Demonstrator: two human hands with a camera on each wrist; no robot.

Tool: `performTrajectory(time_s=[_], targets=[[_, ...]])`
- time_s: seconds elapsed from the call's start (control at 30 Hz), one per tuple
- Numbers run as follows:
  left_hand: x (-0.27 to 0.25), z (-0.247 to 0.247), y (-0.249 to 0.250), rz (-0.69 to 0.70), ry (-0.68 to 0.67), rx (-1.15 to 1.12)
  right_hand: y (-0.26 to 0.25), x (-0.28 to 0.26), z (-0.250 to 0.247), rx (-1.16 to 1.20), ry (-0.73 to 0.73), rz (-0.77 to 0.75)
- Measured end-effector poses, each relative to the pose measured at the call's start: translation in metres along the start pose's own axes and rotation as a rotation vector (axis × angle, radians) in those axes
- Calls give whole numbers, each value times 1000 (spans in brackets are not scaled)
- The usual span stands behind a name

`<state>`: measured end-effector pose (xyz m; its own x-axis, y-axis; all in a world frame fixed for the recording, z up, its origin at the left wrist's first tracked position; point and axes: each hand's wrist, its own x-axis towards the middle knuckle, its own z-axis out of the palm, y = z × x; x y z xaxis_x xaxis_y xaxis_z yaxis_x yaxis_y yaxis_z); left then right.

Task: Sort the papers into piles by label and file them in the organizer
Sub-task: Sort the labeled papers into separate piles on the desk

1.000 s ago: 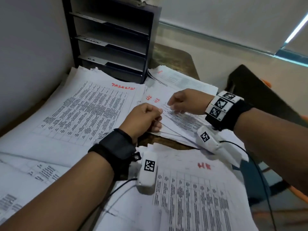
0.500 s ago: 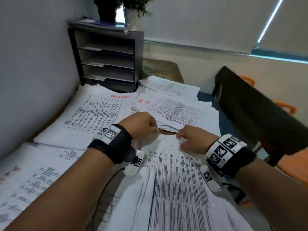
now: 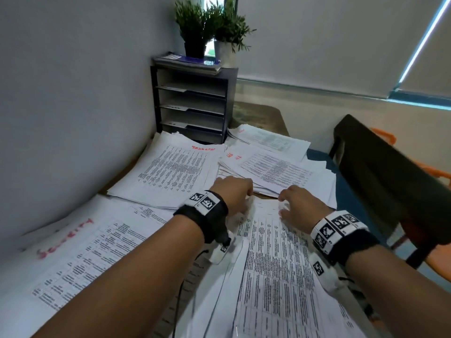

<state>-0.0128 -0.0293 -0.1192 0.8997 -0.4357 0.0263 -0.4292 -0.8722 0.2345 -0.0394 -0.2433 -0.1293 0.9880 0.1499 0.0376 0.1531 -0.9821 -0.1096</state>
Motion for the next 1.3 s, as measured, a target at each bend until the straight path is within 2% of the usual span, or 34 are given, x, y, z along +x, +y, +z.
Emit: performTrajectory(time_s=[0.1,0.27,0.37,0.57,0.67,0.73,0.77,0.83,0.93,1.0,1.07,1.1,1.17,1.23,1.3], targets=[[-10,3,-12,-32,16,-128,1,-3,-2,16,75,-7],[-18,6,-19,-70,-11,-292,-6,-5,-7,0,99,-7],[-16,11,-22,-93,43,-381,-9,-8,-11,27,111,24],[-19,15,-26,-73,160,-627,8,-25,-20,254,286,67],[-20,11,-22,-95,266,-826,26,-32,-23,415,377,179],[-18,13,-20,-142,338,-981,32,-38,-24,571,387,268],[-17,14,-17,-182,378,-1093,34,-40,-24,661,359,308],[-16,13,-11,-275,460,-1286,41,-44,-22,895,209,332],[-7,8,-12,-403,582,-1409,50,-49,-17,1105,-133,224],[-2,8,-18,-462,593,-1505,46,-52,-16,1173,-243,180],[-4,11,-23,-486,522,-1557,45,-49,-17,1191,-223,175],[-8,11,-24,-463,439,-1573,46,-45,-17,1177,-178,181],[-17,11,-22,-376,171,-1613,44,-40,-23,1070,-68,193],[-26,11,-16,-287,-89,-1548,40,-35,-33,1009,53,222],[-28,16,-15,-233,-222,-1473,35,-30,-45,1065,123,233]])
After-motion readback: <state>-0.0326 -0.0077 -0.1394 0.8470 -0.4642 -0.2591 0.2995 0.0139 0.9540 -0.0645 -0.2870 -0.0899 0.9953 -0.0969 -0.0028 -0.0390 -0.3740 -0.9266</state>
